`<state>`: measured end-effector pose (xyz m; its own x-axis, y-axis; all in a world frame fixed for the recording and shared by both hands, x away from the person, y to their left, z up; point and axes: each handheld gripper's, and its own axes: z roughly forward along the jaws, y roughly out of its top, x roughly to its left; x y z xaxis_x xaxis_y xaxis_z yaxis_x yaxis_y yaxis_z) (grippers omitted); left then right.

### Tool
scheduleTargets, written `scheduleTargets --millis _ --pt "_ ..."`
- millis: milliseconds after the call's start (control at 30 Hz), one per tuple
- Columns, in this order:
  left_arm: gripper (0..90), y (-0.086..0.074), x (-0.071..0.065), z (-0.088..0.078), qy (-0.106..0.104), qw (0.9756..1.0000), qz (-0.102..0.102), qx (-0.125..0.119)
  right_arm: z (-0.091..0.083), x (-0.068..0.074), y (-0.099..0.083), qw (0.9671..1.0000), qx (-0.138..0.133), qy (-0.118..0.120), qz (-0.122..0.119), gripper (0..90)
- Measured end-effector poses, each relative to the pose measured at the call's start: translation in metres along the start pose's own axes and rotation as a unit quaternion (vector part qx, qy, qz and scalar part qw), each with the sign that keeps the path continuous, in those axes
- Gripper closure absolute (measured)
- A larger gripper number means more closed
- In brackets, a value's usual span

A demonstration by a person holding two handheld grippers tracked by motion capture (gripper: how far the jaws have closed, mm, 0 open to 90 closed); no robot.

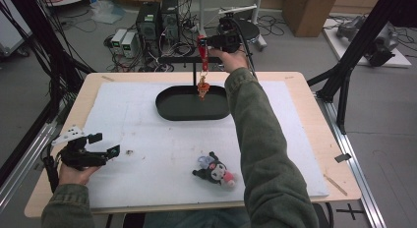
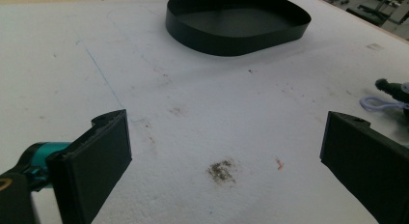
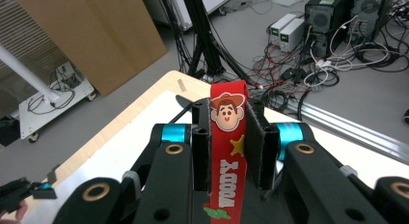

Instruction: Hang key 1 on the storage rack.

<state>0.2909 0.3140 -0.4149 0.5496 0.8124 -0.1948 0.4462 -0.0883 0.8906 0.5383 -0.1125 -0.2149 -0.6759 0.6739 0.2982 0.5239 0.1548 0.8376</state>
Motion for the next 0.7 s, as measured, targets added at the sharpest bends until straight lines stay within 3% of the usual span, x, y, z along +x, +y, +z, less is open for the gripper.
scheduleTargets --millis 133,433,700 --pt "4.2 0.0 0.0 0.0 0.0 1.0 0.0 -0.001 0.011 -0.006 0.002 0.9999 0.003 -0.012 0.005 75.5" --pt "4.2 0.0 0.0 -0.001 0.0 1.0 -0.001 -0.005 0.017 -0.015 0.019 0.9996 -0.013 -0.023 0.013 75.5" --pt "4.2 0.0 0.001 -0.001 -0.001 1.0 0.0 -0.004 0.025 -0.022 0.018 0.9991 -0.011 -0.038 0.016 75.4"
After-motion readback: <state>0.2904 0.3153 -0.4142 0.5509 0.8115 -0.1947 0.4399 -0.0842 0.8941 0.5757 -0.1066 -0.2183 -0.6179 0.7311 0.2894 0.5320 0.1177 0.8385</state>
